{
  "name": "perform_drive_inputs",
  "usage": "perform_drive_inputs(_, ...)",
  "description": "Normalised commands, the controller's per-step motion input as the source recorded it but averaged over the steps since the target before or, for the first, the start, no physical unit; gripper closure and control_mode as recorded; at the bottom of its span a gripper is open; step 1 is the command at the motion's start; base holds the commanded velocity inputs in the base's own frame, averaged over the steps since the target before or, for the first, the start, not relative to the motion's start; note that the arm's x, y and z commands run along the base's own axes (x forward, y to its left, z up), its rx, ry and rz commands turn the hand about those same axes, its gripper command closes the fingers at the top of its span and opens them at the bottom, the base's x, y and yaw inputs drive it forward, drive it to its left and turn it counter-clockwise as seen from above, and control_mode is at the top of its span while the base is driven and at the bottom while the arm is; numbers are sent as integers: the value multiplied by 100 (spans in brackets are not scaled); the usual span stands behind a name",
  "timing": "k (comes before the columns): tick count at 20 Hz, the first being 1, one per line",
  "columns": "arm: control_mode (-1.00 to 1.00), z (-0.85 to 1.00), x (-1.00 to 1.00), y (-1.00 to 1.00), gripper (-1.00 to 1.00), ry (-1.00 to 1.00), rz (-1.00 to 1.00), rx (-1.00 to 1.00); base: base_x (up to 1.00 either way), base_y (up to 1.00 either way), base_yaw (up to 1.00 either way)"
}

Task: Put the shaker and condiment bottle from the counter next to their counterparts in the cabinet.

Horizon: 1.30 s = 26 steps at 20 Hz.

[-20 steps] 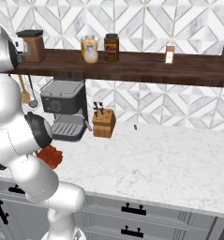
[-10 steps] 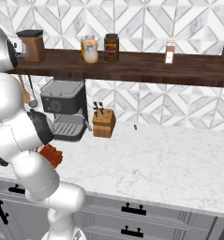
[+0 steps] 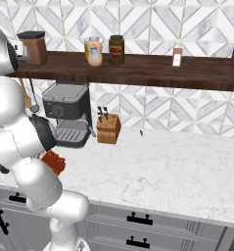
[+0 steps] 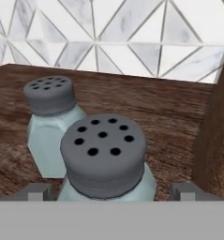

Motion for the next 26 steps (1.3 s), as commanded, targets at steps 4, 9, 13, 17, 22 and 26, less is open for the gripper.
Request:
perform_drive_inputs(4,-100,-10,-31,-8,-100,1,3,8,0,0,0)
perform_drive_inputs(9,-100,-7,-42,-34,-100,0,2,10,0,0,0)
perform_drive_inputs(13,-100,-1,-15,-34,-100,0,0,4,0,0,0)
perform_drive_inputs(17,-100,-17,-7,-23,-100,0,0,0,0,0,0)
perform_drive_inputs(22,-100,-23,-1,-4,-100,1,-1,-1,0,0,0)
perform_drive_inputs(26,-100,-48,-25,-2,-100,0,-23,-8,0,0,0)
